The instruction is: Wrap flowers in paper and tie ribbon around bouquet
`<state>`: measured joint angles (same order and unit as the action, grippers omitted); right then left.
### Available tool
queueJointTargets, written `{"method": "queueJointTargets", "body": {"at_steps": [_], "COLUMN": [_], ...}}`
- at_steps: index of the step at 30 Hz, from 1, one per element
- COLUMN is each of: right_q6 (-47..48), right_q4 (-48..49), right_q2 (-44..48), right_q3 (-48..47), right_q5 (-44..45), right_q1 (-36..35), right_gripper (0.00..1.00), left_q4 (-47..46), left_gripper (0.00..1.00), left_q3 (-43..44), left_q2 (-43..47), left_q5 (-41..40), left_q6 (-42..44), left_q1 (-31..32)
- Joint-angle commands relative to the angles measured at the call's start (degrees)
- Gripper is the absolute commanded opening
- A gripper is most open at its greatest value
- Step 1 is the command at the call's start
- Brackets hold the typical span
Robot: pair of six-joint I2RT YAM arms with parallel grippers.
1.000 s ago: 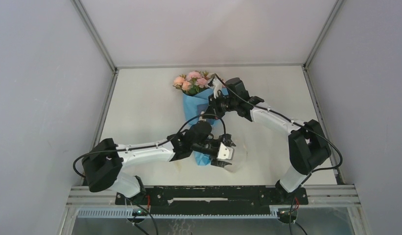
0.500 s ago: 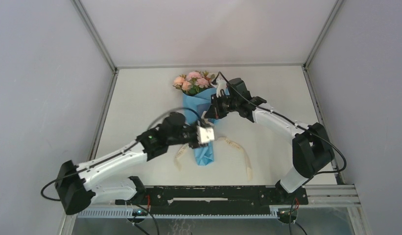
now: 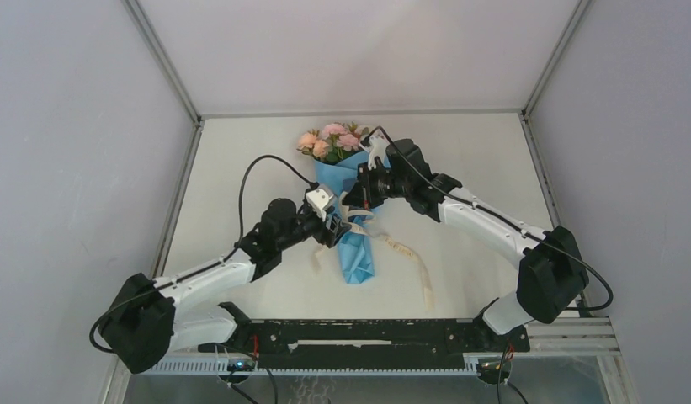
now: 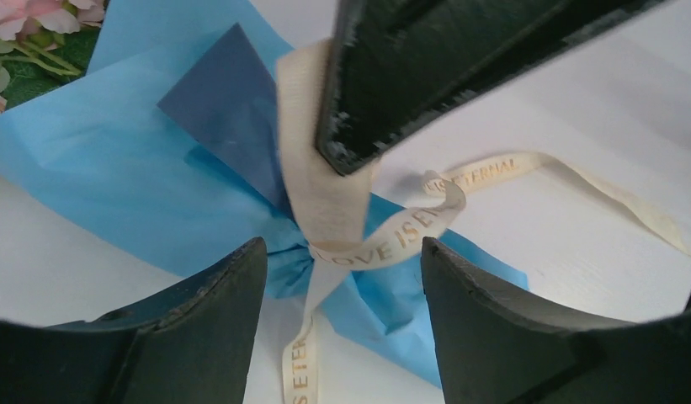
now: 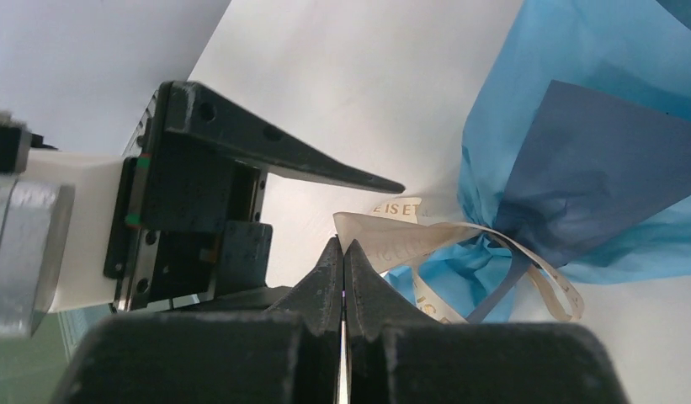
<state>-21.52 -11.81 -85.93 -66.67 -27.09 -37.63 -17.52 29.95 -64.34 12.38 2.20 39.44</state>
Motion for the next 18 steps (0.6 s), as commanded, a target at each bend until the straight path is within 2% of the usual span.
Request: {"method": "queueJointTargets", "body": {"at_steps": [1,3,10,13,15,17,18], "right_q6": [-1.6,-1.3,-0.9,-1.0,-1.0,-0.5,0.1], "right_q4": [3.4,3.2,4.3,5.0,5.2,5.3,5.2], "right_q2": [0.0,-0.2,-1.1,-2.0,-2.5,-2.9,-3.1], "right_q3": [-0.2,-0.2,-0.1,-0.1,-0.1,-0.1,-0.2], "right_q5": [-1.3,-1.5,-4.1,-5.7,-6.5,-8.0,-8.8], "right_q1": [-0.4,-0.4,-0.3,-0.3,-0.1,0.3,0.6], "right_gripper": [0.0,0.0,0.0,0.0,0.0,0.0,0.02], "left_q4": [-12.7,-14.3,-21.4,-24.6,-25.9,-26.2,-25.8], "left_gripper": [0.69,0.65,0.64,0.58,0.45,0.12,0.02], "left_q3": [-0.4,-0.6,-1.4,-1.2,-1.2,-1.2,-1.2], "left_q2": [-3.2,-4.4,-8.6,-11.1,-12.5,-13.2,-13.3], "left_q5": [0.5,1.0,5.8,7.4,7.8,7.5,6.6], "left_q6": [-5.2,-5.7,-6.7,-8.2,-9.2,-10.2,-10.5], "left_q1": [-1.7,-2.8,-4.6,-4.6,-4.6,-4.6,-4.5]}}
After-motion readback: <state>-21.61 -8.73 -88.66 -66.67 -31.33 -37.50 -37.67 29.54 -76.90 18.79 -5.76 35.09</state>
